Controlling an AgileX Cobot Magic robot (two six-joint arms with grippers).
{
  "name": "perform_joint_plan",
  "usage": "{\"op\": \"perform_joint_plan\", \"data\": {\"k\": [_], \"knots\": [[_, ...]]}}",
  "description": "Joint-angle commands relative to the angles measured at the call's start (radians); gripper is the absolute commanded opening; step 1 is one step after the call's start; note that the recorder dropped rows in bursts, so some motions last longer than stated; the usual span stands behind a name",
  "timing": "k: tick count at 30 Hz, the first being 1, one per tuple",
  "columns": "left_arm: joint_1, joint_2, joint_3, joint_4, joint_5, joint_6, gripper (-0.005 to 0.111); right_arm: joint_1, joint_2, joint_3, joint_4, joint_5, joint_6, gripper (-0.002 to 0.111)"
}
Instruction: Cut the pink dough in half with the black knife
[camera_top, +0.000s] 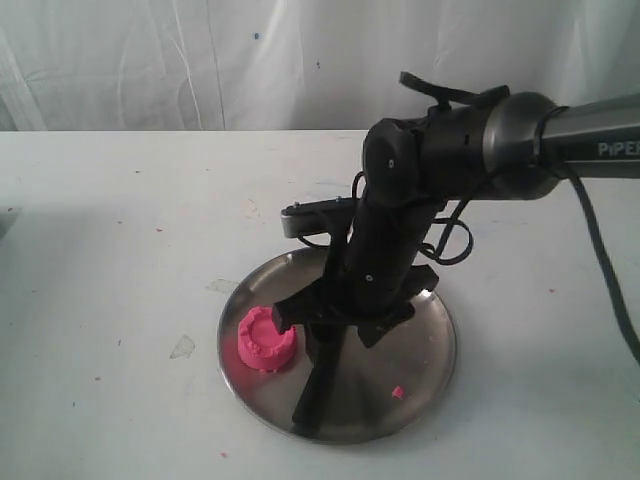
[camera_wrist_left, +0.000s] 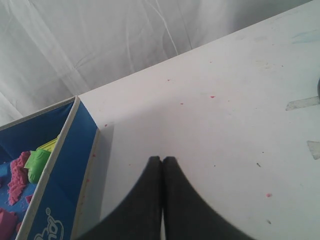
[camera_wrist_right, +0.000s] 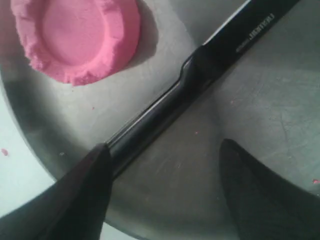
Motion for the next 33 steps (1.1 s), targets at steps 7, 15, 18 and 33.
{"op": "perform_joint_plan", "data": {"k": [7, 15, 18, 33], "knots": [[0.004, -0.004, 0.002, -0.007, 0.001, 0.003, 0.000, 0.011, 0.092, -0.009, -0.001, -0.119, 0.082, 0.058], [0.004, -0.004, 0.002, -0.007, 0.001, 0.003, 0.000, 0.011, 0.105, -0.009, -0.052, -0.133, 0.134, 0.034], [0.004, -0.004, 0.002, -0.007, 0.001, 0.003, 0.000, 0.011, 0.105, -0.009, -0.060, -0.133, 0.138, 0.023], [0.004, -0.004, 0.002, -0.007, 0.001, 0.003, 0.000, 0.010, -0.038, -0.035, -0.522, -0.059, 0.293, 0.003]]}}
